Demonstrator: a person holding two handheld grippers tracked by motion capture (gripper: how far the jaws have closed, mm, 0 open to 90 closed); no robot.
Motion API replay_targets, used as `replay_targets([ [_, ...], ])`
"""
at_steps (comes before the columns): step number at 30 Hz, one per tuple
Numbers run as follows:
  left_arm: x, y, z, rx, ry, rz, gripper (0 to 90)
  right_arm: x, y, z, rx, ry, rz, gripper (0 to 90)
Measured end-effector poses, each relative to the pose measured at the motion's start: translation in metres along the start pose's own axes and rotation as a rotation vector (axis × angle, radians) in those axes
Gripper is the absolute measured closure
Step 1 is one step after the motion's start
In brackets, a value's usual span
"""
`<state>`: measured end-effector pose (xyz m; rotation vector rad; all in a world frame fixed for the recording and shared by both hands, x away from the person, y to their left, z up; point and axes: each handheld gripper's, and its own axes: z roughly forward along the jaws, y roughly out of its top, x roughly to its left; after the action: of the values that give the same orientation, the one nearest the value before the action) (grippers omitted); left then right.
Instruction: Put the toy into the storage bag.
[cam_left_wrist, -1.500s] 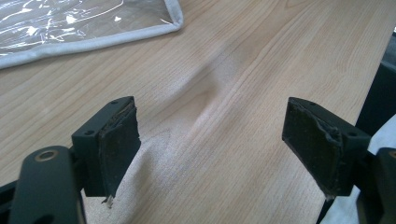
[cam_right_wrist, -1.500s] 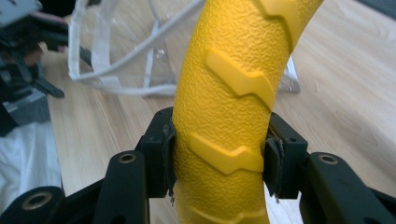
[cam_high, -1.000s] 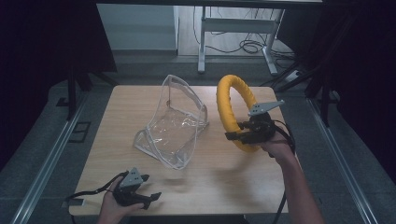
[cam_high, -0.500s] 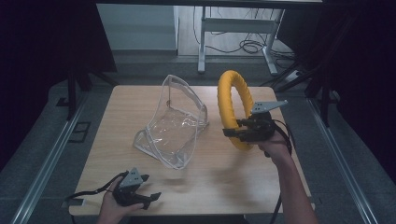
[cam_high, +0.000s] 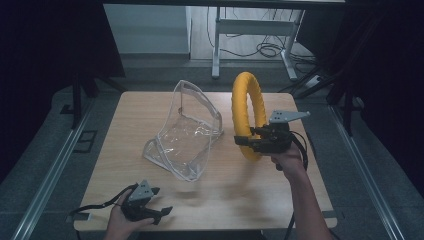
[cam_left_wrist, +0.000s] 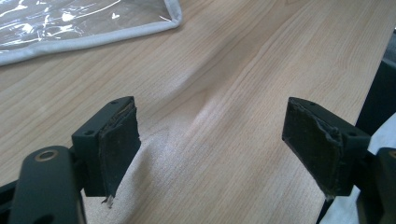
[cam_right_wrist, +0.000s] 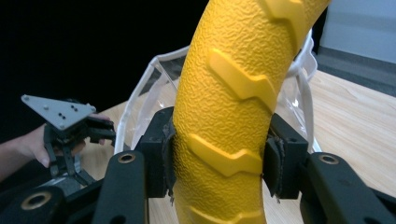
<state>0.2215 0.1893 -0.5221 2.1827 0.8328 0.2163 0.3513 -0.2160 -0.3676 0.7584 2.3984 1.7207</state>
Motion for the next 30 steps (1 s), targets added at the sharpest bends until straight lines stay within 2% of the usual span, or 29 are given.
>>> replay_targets([
  [12,0.000,0.000,0.001,0.006,-0.002,0.006,18.8,0.007,-0.002,0.004,-0.070,0.025,0.011,51.7],
  [30,0.000,-0.001,0.002,0.018,-0.007,0.008,18.7,0.024,0.009,0.007,-0.174,0.061,0.003,51.7],
])
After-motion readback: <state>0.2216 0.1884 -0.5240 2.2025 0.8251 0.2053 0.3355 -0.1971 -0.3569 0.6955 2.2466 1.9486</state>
